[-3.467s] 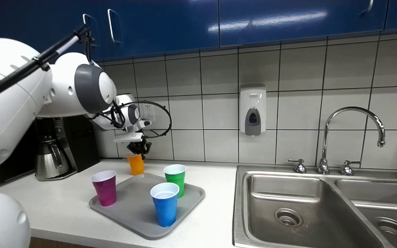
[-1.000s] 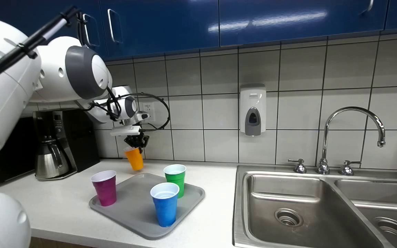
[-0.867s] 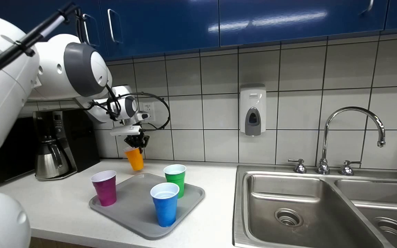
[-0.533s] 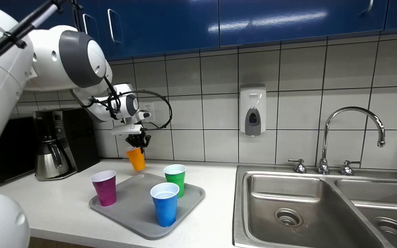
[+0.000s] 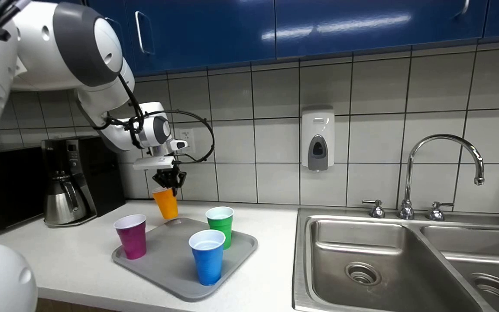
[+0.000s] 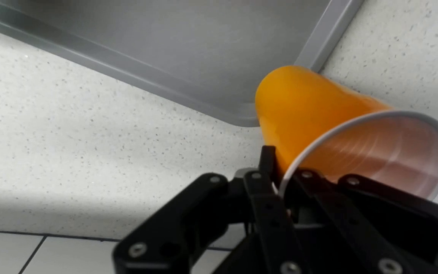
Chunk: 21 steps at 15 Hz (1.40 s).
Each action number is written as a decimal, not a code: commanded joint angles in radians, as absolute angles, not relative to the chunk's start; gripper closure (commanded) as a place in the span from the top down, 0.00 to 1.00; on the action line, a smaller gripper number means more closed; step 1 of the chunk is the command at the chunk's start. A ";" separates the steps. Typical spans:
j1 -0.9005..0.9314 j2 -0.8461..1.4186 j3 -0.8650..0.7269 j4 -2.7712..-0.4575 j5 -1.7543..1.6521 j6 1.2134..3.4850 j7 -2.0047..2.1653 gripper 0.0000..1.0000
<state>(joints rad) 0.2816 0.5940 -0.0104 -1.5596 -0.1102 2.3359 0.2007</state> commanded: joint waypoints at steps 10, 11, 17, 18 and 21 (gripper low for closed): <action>0.238 0.453 0.007 -1.795 -0.121 2.357 0.203 0.01; 0.231 0.455 0.011 -1.800 -0.113 2.361 0.195 0.01; 0.211 0.463 0.019 -1.821 -0.089 2.408 0.188 0.01; 0.207 0.462 0.021 -1.824 -0.081 2.417 0.185 0.01; 0.197 0.461 0.025 -1.833 -0.063 2.438 0.185 0.01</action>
